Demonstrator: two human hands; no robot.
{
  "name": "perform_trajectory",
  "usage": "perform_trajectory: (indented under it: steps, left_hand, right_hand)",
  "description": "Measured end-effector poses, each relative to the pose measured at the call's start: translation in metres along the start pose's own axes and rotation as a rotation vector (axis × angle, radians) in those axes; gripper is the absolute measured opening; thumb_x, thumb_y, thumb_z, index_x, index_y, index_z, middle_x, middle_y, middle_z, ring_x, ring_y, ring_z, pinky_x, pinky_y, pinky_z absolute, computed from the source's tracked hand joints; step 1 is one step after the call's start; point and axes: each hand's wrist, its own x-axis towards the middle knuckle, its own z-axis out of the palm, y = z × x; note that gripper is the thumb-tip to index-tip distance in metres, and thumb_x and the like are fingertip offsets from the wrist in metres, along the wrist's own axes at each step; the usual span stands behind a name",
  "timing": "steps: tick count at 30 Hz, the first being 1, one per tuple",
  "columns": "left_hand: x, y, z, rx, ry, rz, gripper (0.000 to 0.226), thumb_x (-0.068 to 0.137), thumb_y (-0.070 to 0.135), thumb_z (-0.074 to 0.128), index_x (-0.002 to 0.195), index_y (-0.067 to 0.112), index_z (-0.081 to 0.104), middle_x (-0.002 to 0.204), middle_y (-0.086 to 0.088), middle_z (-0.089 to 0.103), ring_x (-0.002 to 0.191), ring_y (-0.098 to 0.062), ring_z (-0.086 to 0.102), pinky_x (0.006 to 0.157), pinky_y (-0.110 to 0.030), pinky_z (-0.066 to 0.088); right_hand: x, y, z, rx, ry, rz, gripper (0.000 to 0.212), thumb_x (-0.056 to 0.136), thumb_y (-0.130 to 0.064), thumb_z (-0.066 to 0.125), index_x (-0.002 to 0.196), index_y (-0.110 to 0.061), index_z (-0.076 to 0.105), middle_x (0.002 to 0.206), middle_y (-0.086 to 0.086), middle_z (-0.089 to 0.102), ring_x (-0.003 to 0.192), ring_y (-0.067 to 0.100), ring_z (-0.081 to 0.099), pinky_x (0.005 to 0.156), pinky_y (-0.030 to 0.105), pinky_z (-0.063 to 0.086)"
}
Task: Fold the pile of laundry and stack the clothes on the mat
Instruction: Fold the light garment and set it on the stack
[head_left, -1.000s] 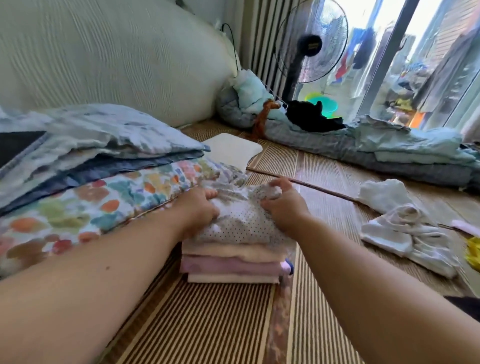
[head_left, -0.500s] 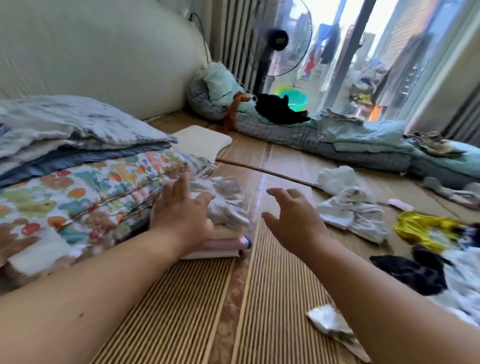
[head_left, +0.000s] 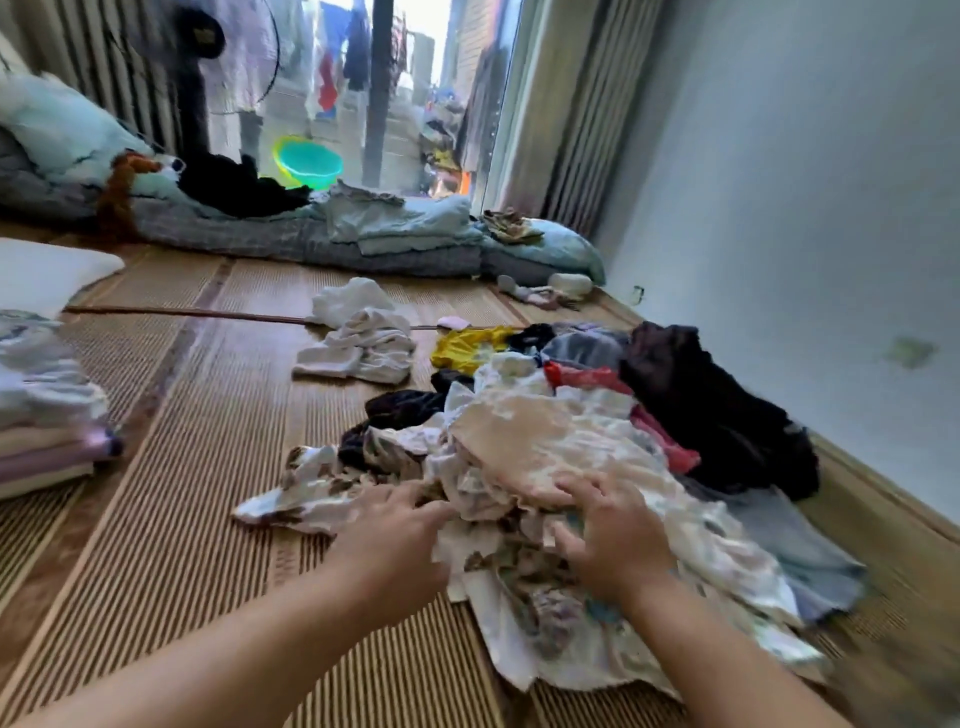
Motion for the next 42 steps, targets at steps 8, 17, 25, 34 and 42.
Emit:
perform_trajectory:
  steps: [8, 17, 25, 34, 42]
  left_hand:
    - [0.098, 0.052, 0.007, 0.435, 0.066, -0.023, 0.074, 0.093, 0.028, 0.046, 0.152, 0.042, 0.004, 0.163, -0.004, 0.001, 0.142, -0.033, 0.028, 0.102, -0.046, 0.038]
    - [0.111, 0.048, -0.051, 0.152, 0.366, 0.036, 0.021, 0.097, 0.028, 0.044, 0.1, 0.018, 0.063, 0.098, -0.006, 0.066, 0.091, -0.029, 0.061, 0.077, -0.036, 0.049]
    - [0.001, 0.024, -0.17, -0.459, 0.548, 0.111, 0.024, 0.08, 0.037, 0.054, 0.073, 0.015, 0.063, 0.066, -0.004, 0.057, 0.061, -0.022, 0.052, 0.06, -0.032, 0.04]
    - [-0.149, -0.089, -0.218, -0.928, 0.236, -0.22, 0.01, 0.074, 0.026, 0.065, 0.073, 0.019, 0.072, 0.07, -0.013, 0.064, 0.056, -0.023, 0.06, 0.049, -0.03, 0.052]
    - [-0.196, -0.162, -0.175, -0.961, 0.109, -0.333, 0.06, 0.034, 0.055, 0.094, 0.075, 0.016, 0.073, 0.074, -0.016, 0.068, 0.058, -0.022, 0.064, 0.048, -0.03, 0.054]
  right_hand:
    - [0.031, 0.087, 0.017, 0.15, -0.066, 0.28, 0.049, 0.099, -0.027, 0.033, 0.147, -0.033, 0.035, 0.156, 0.0, 0.029, 0.138, 0.029, 0.031, 0.109, 0.038, 0.031]
    - [0.052, 0.081, -0.042, 0.437, 0.244, 0.286, 0.028, 0.094, -0.016, 0.045, 0.108, -0.021, 0.069, 0.117, 0.012, 0.067, 0.111, 0.034, 0.057, 0.095, 0.037, 0.043]
    - [0.032, 0.003, -0.128, 0.824, 0.185, -0.046, 0.021, 0.099, -0.017, 0.048, 0.089, -0.013, 0.065, 0.089, 0.004, 0.066, 0.081, 0.012, 0.057, 0.082, 0.03, 0.042]
    - [-0.035, -0.11, -0.107, 0.497, -0.736, -0.321, 0.044, 0.068, -0.013, 0.065, 0.111, -0.023, 0.06, 0.104, 0.004, 0.068, 0.091, 0.02, 0.07, 0.073, 0.035, 0.061]
    - [-0.023, -0.159, -0.054, -0.106, -0.472, -0.382, 0.016, 0.088, -0.016, 0.047, 0.085, -0.016, 0.063, 0.084, 0.002, 0.061, 0.08, 0.018, 0.06, 0.053, 0.023, 0.042]
